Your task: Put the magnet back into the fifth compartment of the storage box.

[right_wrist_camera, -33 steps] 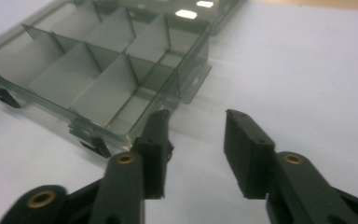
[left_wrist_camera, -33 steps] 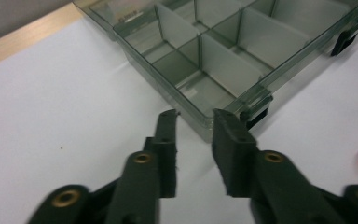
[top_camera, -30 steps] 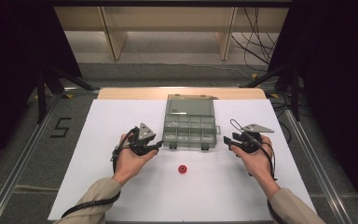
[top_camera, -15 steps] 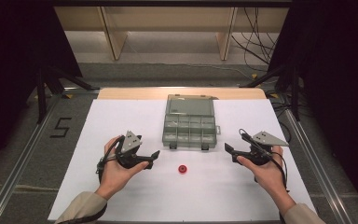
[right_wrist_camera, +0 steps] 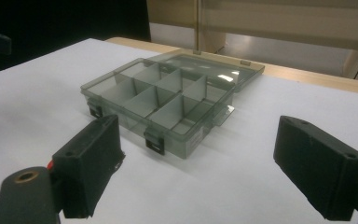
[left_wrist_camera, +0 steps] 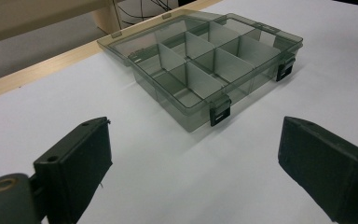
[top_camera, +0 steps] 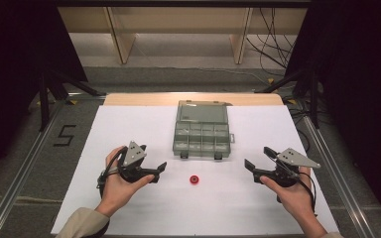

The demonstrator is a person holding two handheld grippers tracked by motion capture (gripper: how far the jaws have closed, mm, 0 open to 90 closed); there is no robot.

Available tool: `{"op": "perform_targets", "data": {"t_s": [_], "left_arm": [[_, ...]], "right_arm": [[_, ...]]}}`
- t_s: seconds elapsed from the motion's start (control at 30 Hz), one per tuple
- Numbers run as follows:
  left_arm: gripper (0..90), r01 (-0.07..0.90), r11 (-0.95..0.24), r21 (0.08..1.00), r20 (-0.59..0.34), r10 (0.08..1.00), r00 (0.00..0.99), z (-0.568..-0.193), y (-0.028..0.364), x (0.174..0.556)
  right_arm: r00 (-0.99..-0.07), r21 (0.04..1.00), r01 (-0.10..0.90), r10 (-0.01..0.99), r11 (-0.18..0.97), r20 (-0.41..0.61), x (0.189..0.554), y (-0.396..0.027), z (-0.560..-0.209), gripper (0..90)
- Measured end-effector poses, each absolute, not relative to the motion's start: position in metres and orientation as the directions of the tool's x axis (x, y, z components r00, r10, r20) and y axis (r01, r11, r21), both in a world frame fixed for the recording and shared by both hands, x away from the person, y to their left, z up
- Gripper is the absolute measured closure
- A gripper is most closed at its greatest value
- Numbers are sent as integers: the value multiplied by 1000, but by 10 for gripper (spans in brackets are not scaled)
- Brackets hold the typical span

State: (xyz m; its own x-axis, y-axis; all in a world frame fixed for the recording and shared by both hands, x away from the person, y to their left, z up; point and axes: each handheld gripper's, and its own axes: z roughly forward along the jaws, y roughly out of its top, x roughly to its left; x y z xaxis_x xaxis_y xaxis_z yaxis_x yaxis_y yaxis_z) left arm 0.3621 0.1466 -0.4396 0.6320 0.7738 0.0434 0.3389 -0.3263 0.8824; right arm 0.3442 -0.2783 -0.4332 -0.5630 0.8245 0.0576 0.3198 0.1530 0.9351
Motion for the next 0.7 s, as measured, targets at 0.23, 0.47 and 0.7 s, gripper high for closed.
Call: {"op": "perform_targets", "data": {"t_s": [0.23, 0.47, 0.7], "left_arm": [[126, 320, -509, 799, 163, 695, 700, -435, 133, 366], [151, 343, -565, 750, 159, 659, 735, -432, 114, 369], [158, 371, -613, 698, 138, 623, 770, -430, 99, 374]], "right_arm": [[-566, 939, 305, 824, 161, 42, 338, -278, -433, 156], [-583, 937, 301, 812, 178, 33, 329, -275, -431, 157], [-598, 938, 292, 801, 184, 29, 323, -275, -430, 158]]}}
